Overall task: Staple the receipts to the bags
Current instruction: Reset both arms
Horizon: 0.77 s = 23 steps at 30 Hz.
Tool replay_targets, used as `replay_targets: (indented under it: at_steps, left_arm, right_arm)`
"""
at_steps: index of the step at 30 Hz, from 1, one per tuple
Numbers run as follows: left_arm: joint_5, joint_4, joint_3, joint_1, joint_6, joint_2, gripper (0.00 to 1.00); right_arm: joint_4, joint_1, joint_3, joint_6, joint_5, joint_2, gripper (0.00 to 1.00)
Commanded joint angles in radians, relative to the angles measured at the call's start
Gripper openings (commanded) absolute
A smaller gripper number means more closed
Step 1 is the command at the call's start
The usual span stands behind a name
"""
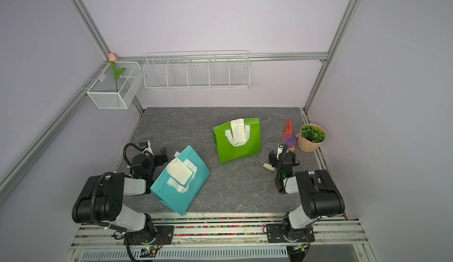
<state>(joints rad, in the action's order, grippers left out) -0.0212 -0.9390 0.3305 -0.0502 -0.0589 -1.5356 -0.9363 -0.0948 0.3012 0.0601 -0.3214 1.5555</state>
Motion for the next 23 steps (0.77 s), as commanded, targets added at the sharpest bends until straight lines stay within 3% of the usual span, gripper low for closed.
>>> replay_targets:
  at_steps: [1,23]
  left_arm:
    - [-0.059,0.002,0.036,0.017,-0.01,-0.005,0.99]
    - [-0.057,-0.009,0.033,0.018,-0.012,-0.007,0.99]
  right_arm:
    - [-0.025,0.035,0.053,-0.014,0.048,-0.006,0.89]
    - [0.016,0.058,0.065,-0.027,0.091,-0.015,0.89]
